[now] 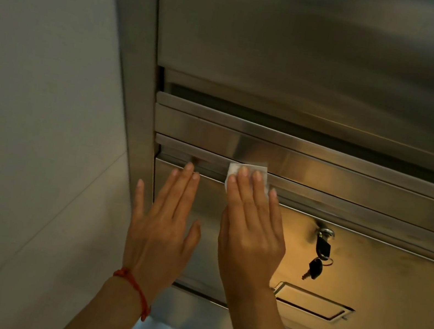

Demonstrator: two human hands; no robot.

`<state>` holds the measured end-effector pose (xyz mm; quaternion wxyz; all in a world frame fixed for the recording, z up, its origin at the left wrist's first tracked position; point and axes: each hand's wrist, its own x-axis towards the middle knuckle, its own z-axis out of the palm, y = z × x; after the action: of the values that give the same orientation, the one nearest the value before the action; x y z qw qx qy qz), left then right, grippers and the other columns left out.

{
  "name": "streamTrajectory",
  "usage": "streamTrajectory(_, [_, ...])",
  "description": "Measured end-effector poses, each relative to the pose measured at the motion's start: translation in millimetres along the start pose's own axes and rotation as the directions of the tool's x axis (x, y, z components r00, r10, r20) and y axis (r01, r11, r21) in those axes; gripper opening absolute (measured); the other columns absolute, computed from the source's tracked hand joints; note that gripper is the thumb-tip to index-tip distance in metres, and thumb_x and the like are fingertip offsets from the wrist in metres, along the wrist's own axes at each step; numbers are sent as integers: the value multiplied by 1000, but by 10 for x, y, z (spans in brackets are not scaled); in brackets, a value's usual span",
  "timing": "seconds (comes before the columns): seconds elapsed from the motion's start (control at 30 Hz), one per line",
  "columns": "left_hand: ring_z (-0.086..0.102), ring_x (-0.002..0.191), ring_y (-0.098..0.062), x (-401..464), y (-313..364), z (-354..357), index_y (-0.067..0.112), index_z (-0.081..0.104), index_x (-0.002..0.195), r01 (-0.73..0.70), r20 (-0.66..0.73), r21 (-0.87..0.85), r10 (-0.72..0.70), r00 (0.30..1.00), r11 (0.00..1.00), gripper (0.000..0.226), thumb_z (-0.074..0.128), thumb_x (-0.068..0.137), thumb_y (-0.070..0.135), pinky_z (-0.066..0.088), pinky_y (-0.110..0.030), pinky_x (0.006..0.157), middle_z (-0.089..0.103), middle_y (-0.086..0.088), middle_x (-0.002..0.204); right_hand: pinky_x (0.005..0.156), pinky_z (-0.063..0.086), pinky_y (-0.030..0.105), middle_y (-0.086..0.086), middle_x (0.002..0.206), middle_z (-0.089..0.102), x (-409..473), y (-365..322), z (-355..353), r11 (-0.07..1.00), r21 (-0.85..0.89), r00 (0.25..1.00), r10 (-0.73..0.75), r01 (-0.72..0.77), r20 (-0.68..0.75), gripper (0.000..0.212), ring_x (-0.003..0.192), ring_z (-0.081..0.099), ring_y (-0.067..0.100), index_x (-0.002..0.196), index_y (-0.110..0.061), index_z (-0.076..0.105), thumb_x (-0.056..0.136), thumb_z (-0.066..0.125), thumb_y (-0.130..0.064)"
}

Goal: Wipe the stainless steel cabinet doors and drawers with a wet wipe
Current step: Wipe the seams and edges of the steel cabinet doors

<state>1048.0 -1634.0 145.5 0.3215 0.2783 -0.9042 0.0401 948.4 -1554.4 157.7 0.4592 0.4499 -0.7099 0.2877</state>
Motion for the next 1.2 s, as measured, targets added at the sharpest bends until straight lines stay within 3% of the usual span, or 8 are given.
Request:
streamTrajectory(0.4, [43, 129, -32, 0, -56, 0, 0, 43, 136, -38, -19, 20, 39, 999, 999, 57, 37, 90, 33, 30, -67, 100, 41, -17, 143, 103, 41, 42, 11, 127, 58, 113, -209, 122, 998, 27, 998, -59, 60, -2, 31, 122, 52, 24, 118, -4, 64, 93, 47, -4])
streamTrajectory(0.57, [45, 128, -33, 3, -54, -22, -2, 43, 135, -25, -10, 17, 26, 1000, 1000, 58, 30, 94, 38, 31, -67, 99, 42, -18, 142, 103, 41, 44, 10, 126, 59, 146, -271, 148, 995, 62, 997, -81, 80, 6, 42, 122, 52, 22, 116, -5, 65, 101, 26, -7])
streamTrajectory(0.97, [42, 130, -33, -1, -24, -17, -1, 42, 136, 7, 3, 30, -7, 1000, 1000, 58, 37, 89, 31, 28, -66, 101, 39, -18, 144, 105, 37, 43, 7, 128, 58, 132, -92, 60, 991, 1, 991, -133, 133, 13, 32, 122, 51, 18, 118, -7, 65, 89, 51, -3])
streamTrajectory(1.2, [40, 130, -37, 7, 137, 3, -3, 42, 136, 34, -15, 6, -34, 999, 999, 59, 35, 87, 30, 27, -66, 101, 39, -22, 143, 106, 34, 43, 8, 129, 56, 58, 107, -59, 995, -25, 995, -99, 99, 20, 31, 124, 49, 19, 119, -6, 64, 90, 54, -3])
